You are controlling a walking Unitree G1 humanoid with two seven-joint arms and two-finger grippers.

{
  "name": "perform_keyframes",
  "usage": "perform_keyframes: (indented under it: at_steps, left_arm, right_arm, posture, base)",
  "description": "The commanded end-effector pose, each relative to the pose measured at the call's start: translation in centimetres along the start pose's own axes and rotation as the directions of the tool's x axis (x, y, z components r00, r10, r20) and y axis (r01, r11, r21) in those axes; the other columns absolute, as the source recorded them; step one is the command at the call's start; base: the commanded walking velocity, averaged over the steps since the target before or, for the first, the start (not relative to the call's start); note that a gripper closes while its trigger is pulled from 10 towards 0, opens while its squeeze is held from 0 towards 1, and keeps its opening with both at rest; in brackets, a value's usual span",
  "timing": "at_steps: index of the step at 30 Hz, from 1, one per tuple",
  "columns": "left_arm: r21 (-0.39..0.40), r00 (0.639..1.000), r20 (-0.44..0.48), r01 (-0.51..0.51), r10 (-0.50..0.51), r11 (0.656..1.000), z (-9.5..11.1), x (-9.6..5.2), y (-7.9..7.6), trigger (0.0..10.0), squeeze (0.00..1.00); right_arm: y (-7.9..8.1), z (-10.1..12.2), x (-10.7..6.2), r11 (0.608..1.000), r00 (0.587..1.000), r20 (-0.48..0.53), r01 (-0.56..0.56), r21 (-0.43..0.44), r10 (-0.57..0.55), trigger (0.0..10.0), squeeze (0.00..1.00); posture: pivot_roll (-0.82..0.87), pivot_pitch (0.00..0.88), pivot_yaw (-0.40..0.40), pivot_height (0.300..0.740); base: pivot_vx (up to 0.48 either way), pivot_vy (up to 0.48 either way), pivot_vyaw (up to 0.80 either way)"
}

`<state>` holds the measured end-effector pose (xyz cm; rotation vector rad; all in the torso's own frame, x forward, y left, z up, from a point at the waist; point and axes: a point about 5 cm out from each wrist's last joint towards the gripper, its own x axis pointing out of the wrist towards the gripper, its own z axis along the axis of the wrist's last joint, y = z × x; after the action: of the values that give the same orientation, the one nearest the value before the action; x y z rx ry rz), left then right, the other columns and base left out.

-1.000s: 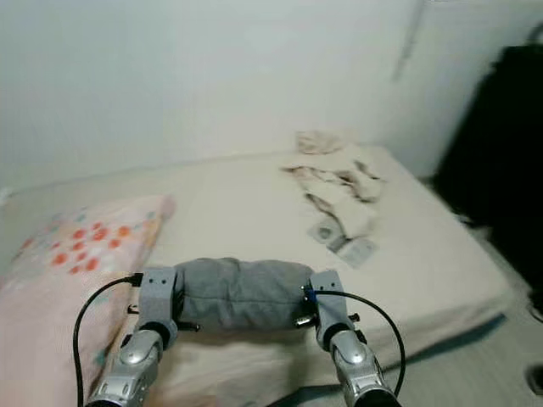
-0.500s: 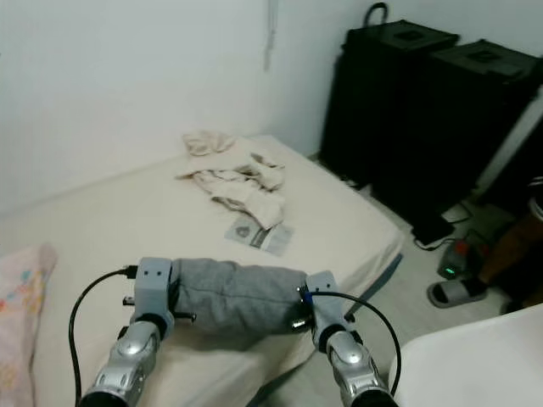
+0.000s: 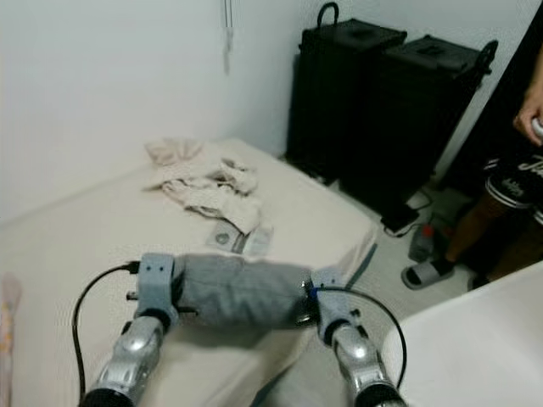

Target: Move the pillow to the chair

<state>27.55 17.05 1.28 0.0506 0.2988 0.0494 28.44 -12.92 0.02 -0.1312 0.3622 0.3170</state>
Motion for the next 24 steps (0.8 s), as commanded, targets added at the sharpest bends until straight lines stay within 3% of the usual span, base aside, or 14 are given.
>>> perform_keyframes:
  at_steps: [1, 24]
  left_arm:
    - [0.005, 0.999, 0.020, 0.033, -0.033, 0.999, 0.53, 0.22, -0.75, 10.0, 0.00]
    - [0.006, 1.000, 0.020, 0.024, -0.024, 1.000, 0.47, 0.24, -0.65, 10.0, 0.00]
  right_arm:
    - [0.72, 0.35, 0.14, 0.999, 0.999, 0.023, -0.039, -0.012, 0.040, 10.0, 0.00]
    - [0.66, 0.29, 0.19, 0.999, 0.999, 0.013, -0.040, -0.012, 0.040, 10.0, 0.00]
  posture:
    - [0.00, 0.029, -0.041, 0.740]
    - [-0.01, 0.026, -0.049, 0.740]
  base:
    - [0.000, 0.000, -0.80]
    - [0.000, 0.000, -0.80]
